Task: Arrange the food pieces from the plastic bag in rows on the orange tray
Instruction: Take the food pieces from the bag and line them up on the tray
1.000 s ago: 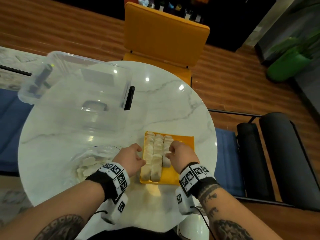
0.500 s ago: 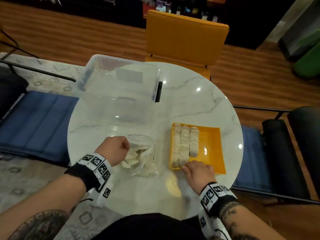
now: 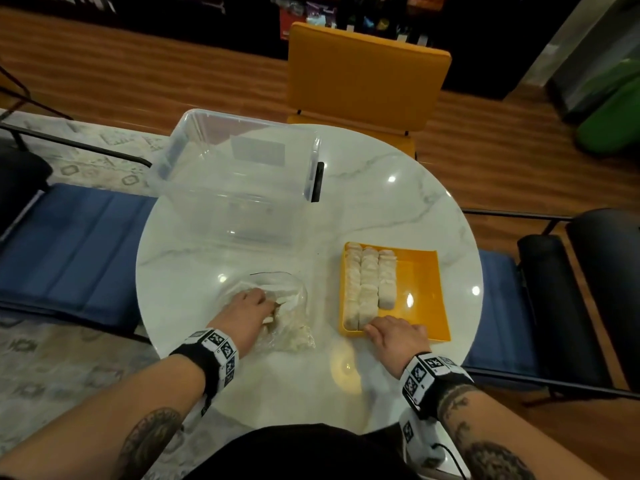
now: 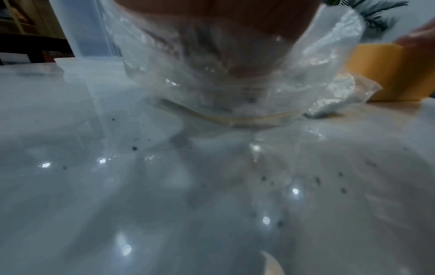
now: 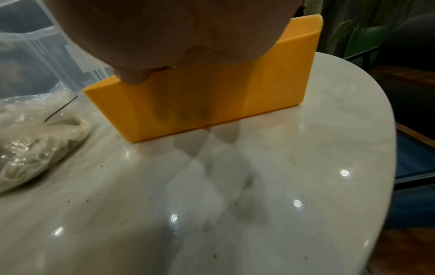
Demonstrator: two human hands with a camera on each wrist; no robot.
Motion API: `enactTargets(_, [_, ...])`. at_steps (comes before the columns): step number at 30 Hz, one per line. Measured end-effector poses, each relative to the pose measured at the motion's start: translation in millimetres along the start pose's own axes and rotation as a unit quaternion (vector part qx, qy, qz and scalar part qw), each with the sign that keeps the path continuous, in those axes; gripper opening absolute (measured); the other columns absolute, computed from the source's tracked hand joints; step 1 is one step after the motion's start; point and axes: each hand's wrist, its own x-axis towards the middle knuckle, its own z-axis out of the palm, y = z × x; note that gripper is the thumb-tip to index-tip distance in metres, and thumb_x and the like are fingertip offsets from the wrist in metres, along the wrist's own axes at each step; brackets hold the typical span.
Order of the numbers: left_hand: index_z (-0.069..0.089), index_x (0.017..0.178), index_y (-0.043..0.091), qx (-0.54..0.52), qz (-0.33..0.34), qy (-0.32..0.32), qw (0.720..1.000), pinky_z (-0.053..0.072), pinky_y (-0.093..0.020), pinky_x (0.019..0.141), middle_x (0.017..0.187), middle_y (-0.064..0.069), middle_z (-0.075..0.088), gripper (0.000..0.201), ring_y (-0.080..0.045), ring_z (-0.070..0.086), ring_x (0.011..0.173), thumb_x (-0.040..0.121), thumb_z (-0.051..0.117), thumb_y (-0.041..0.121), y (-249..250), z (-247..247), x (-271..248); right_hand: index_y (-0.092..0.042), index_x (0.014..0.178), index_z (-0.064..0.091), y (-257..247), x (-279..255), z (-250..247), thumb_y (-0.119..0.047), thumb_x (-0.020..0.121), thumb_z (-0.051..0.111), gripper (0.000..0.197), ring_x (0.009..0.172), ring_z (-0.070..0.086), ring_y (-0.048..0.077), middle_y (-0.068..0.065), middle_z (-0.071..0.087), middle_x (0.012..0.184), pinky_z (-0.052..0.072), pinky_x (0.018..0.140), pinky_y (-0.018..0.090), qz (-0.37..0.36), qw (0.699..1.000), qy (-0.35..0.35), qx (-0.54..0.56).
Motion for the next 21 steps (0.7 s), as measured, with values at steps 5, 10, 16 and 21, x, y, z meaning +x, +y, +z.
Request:
enactTargets(5, [0.064,0.115,0.020,-0.172,-0.044,0.051,0.983,0.042,-0.030,0.096,0.119,0.001,0.058,0.020,-0.020,0.056,0.111,0.098,0.053,0.021,3,-22,5,-0.036,0.125,0.054,1,1,1,-0.050,0.104,0.021,0.041,0.116,0.053,0.018,-0.009,0.059,0.122,0.030,0.096,0.040,-0.001,1.000,0.001,-0.002])
enactTargets(10, [0.064,0.085,0.025,-0.333,-0.133,0.107,0.927,0.045,-0.027,0.067,0.088,0.005,0.069,0.031,-0.013,0.063,0.081,0.100,0.043,0.044,13,-51,0,-0.036,0.121,0.056,2,2,2,-0.051,0.103,0.022,0.041,0.117,0.053,0.020,-0.008,0.060,0.121,0.030,0.095,0.040,-0.005,1.000,-0.002,0.003])
enactTargets(16, [0.063,0.088,0.013,-0.624,-0.304,0.108,0.712,0.051,-0.035,0.069,0.076,-0.004,0.064,0.055,-0.022,0.058,0.067,0.093,0.042,0.064,17,-66,13,-0.036,0.123,0.055,3,3,1,-0.053,0.103,0.021,0.043,0.117,0.053,0.019,-0.009,0.059,0.122,0.030,0.096,0.040,-0.007,1.000,-0.010,0.002])
enactTargets(21, [0.053,0.091,0.015,-0.787,-0.338,0.046,0.514,0.040,-0.019,0.039,0.072,0.001,0.051,0.049,-0.012,0.043,0.052,0.092,0.045,0.063,23,-86,22,-0.037,0.122,0.056,3,3,-3,-0.054,0.103,0.022,0.043,0.118,0.052,0.019,-0.008,0.059,0.121,0.029,0.097,0.041,-0.005,0.999,-0.026,0.019])
